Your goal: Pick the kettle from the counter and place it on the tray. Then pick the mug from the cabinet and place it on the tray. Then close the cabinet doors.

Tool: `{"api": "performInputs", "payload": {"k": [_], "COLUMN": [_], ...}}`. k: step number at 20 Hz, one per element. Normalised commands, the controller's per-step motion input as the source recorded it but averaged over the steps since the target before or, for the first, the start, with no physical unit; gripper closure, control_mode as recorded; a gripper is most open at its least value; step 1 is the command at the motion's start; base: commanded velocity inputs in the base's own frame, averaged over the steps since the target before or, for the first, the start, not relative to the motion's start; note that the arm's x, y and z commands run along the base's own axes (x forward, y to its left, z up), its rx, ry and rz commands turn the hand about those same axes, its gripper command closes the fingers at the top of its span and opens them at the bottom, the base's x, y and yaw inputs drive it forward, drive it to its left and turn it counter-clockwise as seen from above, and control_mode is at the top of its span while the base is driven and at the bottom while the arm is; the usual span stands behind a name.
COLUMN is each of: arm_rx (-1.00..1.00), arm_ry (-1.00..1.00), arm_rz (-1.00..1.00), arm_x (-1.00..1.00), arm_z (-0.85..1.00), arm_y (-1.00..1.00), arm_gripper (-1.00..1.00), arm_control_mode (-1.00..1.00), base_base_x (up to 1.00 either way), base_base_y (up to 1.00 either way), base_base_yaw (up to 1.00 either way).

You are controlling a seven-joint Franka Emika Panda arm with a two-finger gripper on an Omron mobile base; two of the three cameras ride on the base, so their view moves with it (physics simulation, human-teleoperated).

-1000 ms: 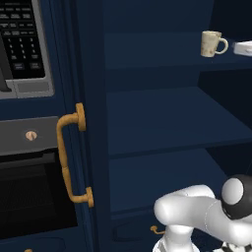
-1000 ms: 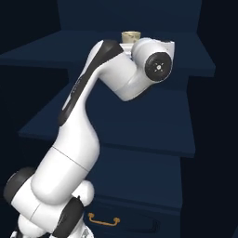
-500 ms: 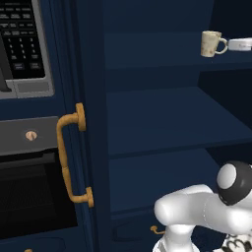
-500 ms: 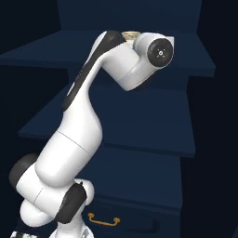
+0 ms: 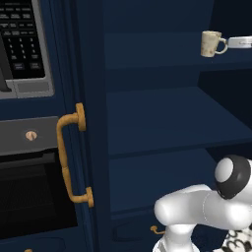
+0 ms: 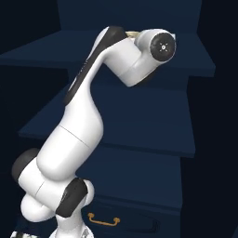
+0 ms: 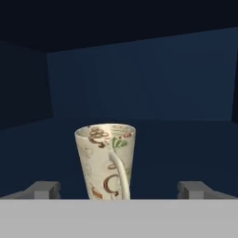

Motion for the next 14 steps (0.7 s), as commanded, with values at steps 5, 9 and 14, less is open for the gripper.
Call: {"api": "performInputs", "payload": {"k": [5, 9, 14], "arm_rx": [0.0, 0.0, 0.0], "arm_ry": [0.0, 0.0, 0.01], "arm_rz": [0.01, 0.0, 0.02], "arm_x": [0.0, 0.03, 0.08], "arm_z": [0.0, 0.0, -0.02], "arm_y": [0.0, 0.0, 0.0], "arm_gripper": [-1.0, -1.0, -1.0], "arm_control_mode": [-1.0, -1.0, -1.0], "base_base_x": [0.0, 0.0, 0.0], "base_base_y": [0.0, 0.0, 0.0], "base_base_yaw": [0.0, 0.0, 0.0]}}
